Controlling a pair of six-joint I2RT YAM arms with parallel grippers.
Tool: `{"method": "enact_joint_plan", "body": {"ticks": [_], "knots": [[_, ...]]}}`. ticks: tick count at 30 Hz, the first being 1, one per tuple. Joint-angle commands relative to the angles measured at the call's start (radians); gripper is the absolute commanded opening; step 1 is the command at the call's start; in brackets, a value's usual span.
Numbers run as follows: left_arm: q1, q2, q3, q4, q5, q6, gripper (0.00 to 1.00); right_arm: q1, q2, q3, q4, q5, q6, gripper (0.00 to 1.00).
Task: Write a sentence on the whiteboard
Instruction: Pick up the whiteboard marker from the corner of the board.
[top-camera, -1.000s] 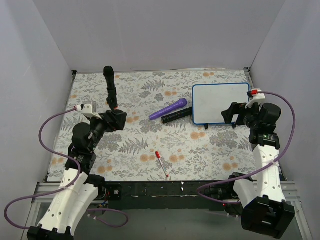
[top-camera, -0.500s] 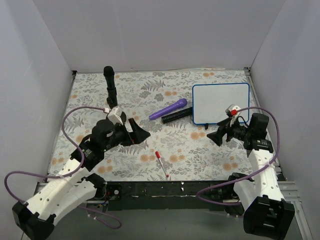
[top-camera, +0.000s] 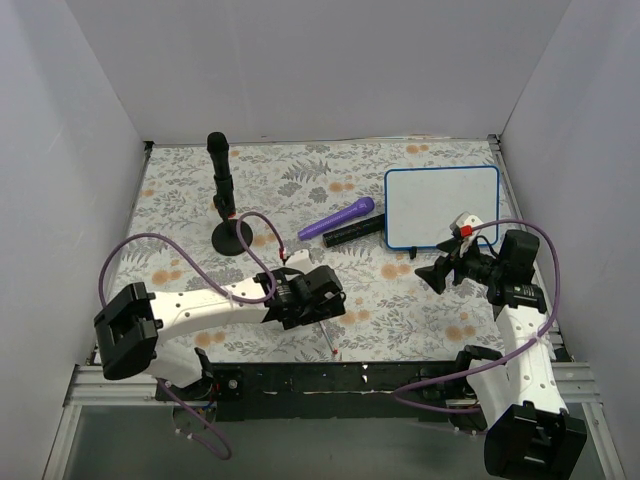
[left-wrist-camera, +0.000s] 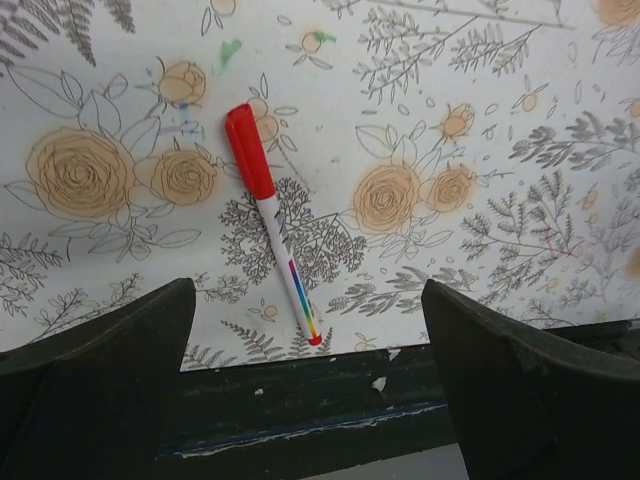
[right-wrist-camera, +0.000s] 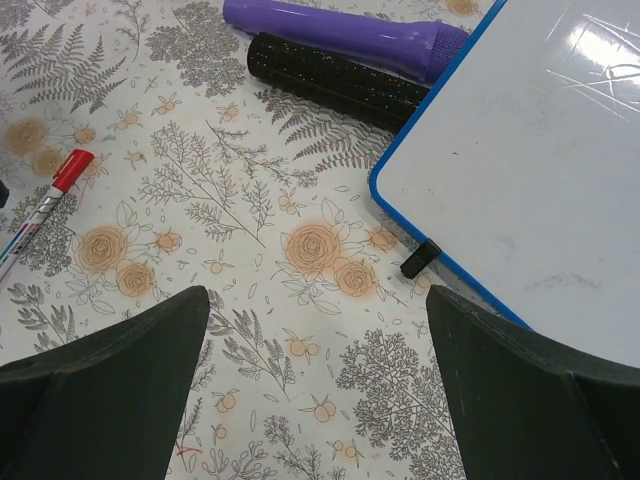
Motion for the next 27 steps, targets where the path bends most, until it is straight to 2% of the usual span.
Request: {"method": "enact_joint_plan", "body": {"ticks": [1, 7, 12, 15, 21, 27], "knots": [[-0.050, 0.012, 0.001, -0.021, -0.036, -0.261, 0.98, -0.002, -0.013, 0.020, 0.008, 0.011, -0.022, 0.98], [-0.056, 0.150, 0.062, -0.072, -0.071, -0.308, 0.98, -0.002, -0.019, 0.023, -0.004, 0.008, -0.026, 0.98], [-0.026, 0.244, 0.152, -0.115, -0.122, -0.276, 0.78, -0.002, -0.019, 0.023, -0.010, 0.003, -0.031, 0.98], [0.008, 0.282, 0.189, -0.148, -0.127, -0.263, 0.70, -0.002, -0.021, 0.023, -0.010, 0.003, -0.034, 0.98], [0.034, 0.282, 0.180, -0.132, -0.133, -0.246, 0.58, -0.002, -0.025, 0.023, -0.012, 0.006, -0.036, 0.98], [0.065, 0.293, 0.169, -0.092, -0.113, -0.219, 0.54, -0.002, -0.027, 0.023, -0.013, 0.006, -0.037, 0.98]]}}
